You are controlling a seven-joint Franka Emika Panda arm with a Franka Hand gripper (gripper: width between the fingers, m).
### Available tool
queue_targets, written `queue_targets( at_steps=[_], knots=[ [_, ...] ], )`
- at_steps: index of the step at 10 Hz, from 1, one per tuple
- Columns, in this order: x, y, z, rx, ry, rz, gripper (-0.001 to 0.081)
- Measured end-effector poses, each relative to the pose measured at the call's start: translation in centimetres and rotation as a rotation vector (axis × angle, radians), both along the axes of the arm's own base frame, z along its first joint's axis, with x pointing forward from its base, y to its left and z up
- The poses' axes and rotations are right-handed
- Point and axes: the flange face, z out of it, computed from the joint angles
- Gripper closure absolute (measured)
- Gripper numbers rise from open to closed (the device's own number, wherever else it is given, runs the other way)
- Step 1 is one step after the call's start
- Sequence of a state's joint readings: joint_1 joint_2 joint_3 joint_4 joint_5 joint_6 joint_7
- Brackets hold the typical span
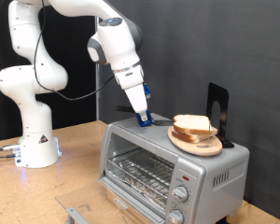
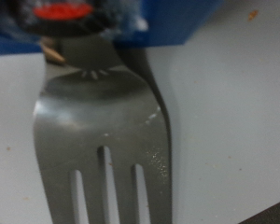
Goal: Make a piece of toast with the oven
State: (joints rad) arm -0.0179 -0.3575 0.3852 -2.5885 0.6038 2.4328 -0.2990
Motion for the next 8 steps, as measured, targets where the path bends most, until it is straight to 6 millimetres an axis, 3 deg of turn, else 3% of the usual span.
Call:
queue_targets(
  at_steps=[4,5,6,7,8],
  knots=[
    [-0.05,0.56,-0.44,0.027,0.001,-0.011,0.0024],
    [-0.04,0.56,-0.44,0.032,0.001,-0.015,0.0200],
    [-0.02,0.56,-0.48,0.035,0.002,-0.019,0.0200],
    [-0.01,0.55,-0.48,0.039,0.003,-0.023,0.0316],
    [0.00,0.55,-0.49,0.045,0.004,-0.028,0.0316]
  ],
)
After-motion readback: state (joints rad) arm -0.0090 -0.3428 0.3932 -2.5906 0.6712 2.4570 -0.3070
